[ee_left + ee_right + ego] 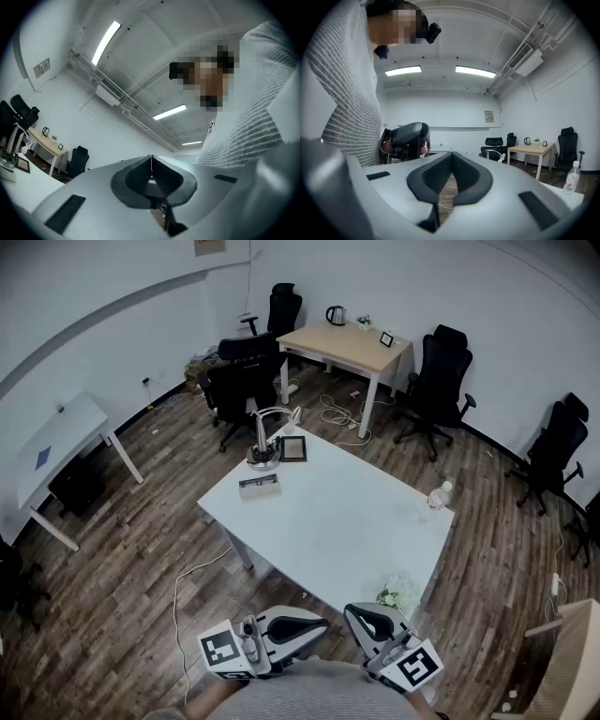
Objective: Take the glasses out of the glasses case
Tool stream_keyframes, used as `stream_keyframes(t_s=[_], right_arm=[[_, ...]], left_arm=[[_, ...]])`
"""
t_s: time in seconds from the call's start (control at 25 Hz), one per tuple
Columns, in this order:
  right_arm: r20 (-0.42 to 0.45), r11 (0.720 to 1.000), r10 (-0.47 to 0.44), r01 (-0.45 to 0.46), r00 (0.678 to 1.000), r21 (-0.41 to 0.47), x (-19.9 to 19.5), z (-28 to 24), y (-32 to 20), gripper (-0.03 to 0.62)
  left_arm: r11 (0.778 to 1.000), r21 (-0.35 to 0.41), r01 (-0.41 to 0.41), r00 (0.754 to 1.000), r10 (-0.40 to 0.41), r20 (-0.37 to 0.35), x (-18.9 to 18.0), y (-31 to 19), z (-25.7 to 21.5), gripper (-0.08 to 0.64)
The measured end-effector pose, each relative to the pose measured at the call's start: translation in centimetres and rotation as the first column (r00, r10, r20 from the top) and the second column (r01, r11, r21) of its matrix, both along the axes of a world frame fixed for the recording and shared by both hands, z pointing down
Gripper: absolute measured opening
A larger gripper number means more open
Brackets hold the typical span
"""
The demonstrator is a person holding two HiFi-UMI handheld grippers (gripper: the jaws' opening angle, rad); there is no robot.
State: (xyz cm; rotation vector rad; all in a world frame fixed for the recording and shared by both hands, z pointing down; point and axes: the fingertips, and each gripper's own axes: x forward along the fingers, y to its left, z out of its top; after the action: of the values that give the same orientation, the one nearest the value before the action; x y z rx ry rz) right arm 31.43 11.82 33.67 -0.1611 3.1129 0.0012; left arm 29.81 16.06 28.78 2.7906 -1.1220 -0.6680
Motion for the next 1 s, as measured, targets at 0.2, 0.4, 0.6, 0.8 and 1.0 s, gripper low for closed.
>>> stream_keyframes(t_s=[0.2,0.4,0.6,0.8,1.0], right_arm=[[0.003,1.0,0.004,-0.004,1.0,0.005,0.1,0.1,-0.1,0.014],[0.008,1.0,-0.001,0.001,1.0,-0.001,0.2,0.0,0.1,0.014],[0.01,1.0,-0.009,0.009,1.0,-0.002,0.1,0.2,0.3,0.014],[0.073,0.999,-0.029,0.031,0.997,-0.021,0.4,-0.6,0.7,0.014],[0.092,0.996,-0.05,0.056,0.995,-0.064,0.6,-0.3,0.5,0.015]], left_arm=[[1.0,0.011,-0.004,1.0,0.004,0.005,0.3,0.0,-0.2,0.014],[1.0,0.007,-0.011,1.0,0.011,0.021,0.7,0.4,-0.2,0.014],[1.0,0.004,-0.011,0.999,0.011,0.034,0.9,0.6,0.0,0.014],[1.0,0.002,-0.016,0.999,0.016,0.036,1.0,0.8,0.0,0.014],[1.0,-0.01,-0.01,0.999,0.01,0.039,0.9,0.3,0.3,0.014]])
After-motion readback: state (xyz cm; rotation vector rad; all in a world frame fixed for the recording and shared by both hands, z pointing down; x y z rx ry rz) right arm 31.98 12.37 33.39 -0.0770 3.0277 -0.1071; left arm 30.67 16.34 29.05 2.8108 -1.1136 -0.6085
